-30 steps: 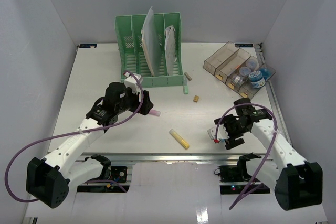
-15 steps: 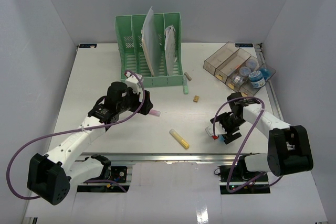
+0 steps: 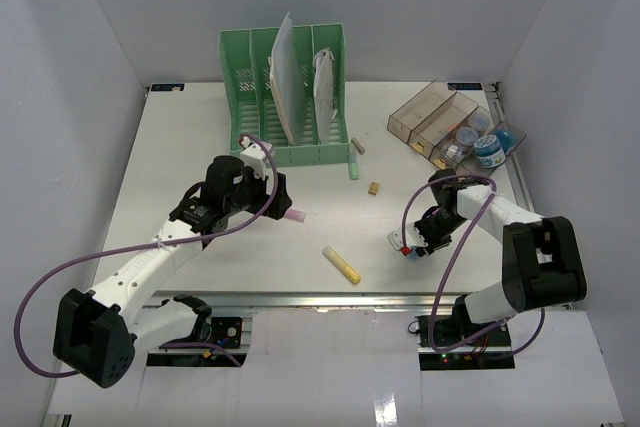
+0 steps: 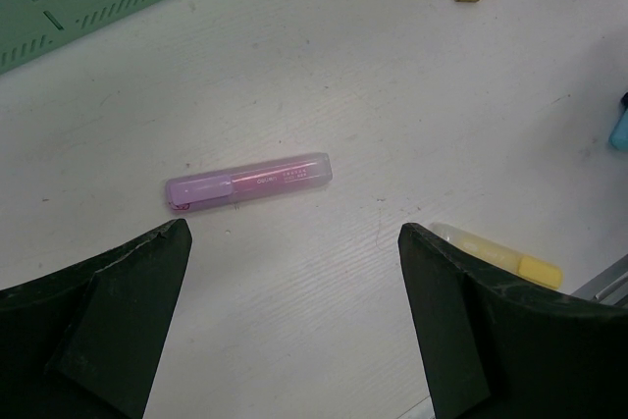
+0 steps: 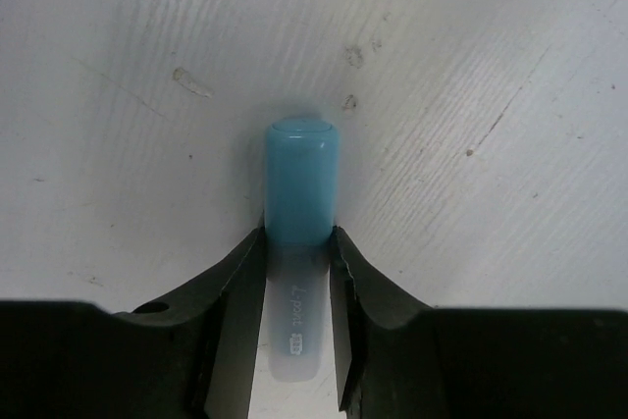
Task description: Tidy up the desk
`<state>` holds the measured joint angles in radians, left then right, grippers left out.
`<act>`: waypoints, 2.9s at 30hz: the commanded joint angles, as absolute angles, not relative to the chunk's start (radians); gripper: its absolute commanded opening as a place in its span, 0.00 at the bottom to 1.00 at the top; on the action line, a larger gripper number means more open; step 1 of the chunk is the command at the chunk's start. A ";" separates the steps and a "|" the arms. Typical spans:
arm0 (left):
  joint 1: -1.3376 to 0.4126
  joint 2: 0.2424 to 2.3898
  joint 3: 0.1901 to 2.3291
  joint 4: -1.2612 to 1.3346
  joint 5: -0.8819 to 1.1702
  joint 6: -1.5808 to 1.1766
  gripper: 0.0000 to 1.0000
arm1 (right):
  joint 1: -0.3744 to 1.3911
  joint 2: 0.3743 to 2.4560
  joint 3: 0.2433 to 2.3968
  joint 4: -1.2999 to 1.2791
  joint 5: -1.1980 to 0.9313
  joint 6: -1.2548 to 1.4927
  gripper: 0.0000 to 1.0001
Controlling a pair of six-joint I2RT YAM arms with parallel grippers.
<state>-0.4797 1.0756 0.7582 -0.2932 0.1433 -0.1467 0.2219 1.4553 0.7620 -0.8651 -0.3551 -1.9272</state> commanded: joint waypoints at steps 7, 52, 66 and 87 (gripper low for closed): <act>-0.476 1.116 0.759 -0.312 0.117 -0.168 0.98 | 0.183 1.544 1.075 -0.687 -0.567 -1.354 0.09; -0.425 1.253 0.765 -0.416 0.011 -1.030 0.89 | -0.135 1.950 1.340 0.446 -0.274 0.431 0.78; -0.426 1.720 1.148 -0.789 0.043 -1.315 0.83 | -0.049 1.409 1.021 -0.049 -0.927 -0.230 0.86; -0.426 1.890 1.324 -0.990 -0.056 -1.225 0.26 | 0.048 1.069 0.824 -0.128 -1.150 -0.357 0.89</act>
<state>-0.4274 1.9205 1.3123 -0.9555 -0.0448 -1.2464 0.0441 1.0982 0.8409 -0.1045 -1.0170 -0.2988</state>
